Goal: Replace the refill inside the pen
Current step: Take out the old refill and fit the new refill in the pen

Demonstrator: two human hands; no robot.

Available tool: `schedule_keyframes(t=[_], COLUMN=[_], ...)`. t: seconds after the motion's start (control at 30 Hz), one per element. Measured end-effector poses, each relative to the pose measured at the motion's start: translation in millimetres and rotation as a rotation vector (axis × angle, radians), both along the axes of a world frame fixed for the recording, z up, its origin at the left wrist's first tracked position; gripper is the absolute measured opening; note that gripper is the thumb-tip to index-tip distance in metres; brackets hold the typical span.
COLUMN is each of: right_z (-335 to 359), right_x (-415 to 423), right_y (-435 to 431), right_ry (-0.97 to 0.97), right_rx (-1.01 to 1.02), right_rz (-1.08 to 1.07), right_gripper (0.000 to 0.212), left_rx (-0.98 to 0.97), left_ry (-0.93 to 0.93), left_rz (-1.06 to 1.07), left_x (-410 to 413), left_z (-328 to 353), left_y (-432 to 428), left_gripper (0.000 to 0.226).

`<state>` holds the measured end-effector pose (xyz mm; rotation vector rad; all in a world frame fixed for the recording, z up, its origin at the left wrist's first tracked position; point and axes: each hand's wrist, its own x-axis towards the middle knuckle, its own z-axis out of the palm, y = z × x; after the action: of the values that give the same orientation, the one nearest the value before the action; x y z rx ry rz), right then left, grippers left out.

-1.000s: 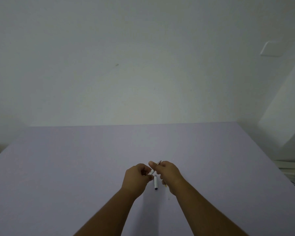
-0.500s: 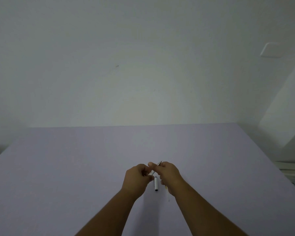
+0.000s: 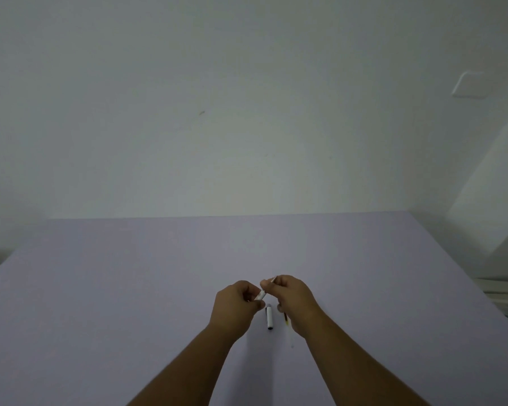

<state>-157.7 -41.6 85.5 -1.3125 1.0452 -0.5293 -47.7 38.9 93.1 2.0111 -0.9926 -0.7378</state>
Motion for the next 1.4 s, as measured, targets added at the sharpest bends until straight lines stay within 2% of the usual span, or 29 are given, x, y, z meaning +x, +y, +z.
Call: schedule_keyframes(t=[0.07, 0.1, 0.2, 0.33, 0.37, 0.47, 0.5, 0.63, 0.77, 0.9, 1.07, 1.17, 1.3, 1.4], right_z=[-0.9, -2.3, -3.9, -6.2, -7.2, -6.7, -6.2, -4.5, -1.6, -1.6, -2.3, -1.8, -0.6, -0.5], right_x=[1.2, 1.5, -2.0, -1.3, -1.0, -2.5, -2.1, 1.9, 1.0, 3.7, 3.4, 5.2, 9.3, 8.8], right_y=[0.1, 0.3, -0.8, -3.9, -3.9, -4.6, -5.2, -6.3, -6.2, -6.8, -3.7, -5.4, -8.7, -11.0], right_ry=[0.072, 0.048, -0.049, 0.052, 0.046, -0.039, -0.036, 0.081, -0.039, 0.113, -0.008, 0.022, 0.057, 0.063], right_rx=[0.006, 0.027, 0.05, 0.041, 0.049, 0.055, 0.046, 0.048, 0.071, 0.0, 0.042, 0.007, 0.016, 0.017], right_rz=[-0.034, -0.032, 0.006, -0.019, -0.013, 0.005, 0.003, -0.028, -0.007, -0.051, -0.024, -0.044, -0.076, -0.055], right_gripper=[0.037, 0.035, 0.013, 0.031, 0.03, 0.012, 0.013, 0.034, 0.015, 0.032, 0.011, 0.016, 0.019, 0.018], left_rx=[0.003, 0.002, 0.004, 0.008, 0.011, 0.01, 0.008, 0.007, 0.007, 0.006, 0.017, 0.01, -0.03, -0.029], left_ry=[0.014, 0.024, 0.03, 0.031, 0.038, 0.05, 0.048, 0.062, 0.058, 0.06, 0.057, 0.002, -0.061, 0.001], left_rz=[-0.003, 0.0, 0.004, -0.009, -0.008, -0.007, -0.011, -0.012, 0.003, 0.009, 0.007, 0.004, 0.021, 0.038], left_x=[-0.6, -0.6, 0.8, 0.5, 0.6, 1.7, 1.7, 0.6, 3.0, 3.1, 5.2, 4.0, 1.5, 2.9], left_z=[-0.1, 0.0, 0.6, -0.5, -0.8, -0.6, -0.4, -0.6, 0.3, -1.8, -4.5, -6.8, -11.1, -11.8], left_y=[-0.1, -0.6, -3.1, -4.9, -5.3, -7.0, -7.4, -7.9, -9.5, -10.4, -11.5, -12.4, -13.5, -13.4], left_gripper=[0.013, 0.014, 0.014, 0.019, 0.02, 0.02, 0.021, 0.022, 0.02, 0.019, 0.019, 0.022, 0.014, 0.01])
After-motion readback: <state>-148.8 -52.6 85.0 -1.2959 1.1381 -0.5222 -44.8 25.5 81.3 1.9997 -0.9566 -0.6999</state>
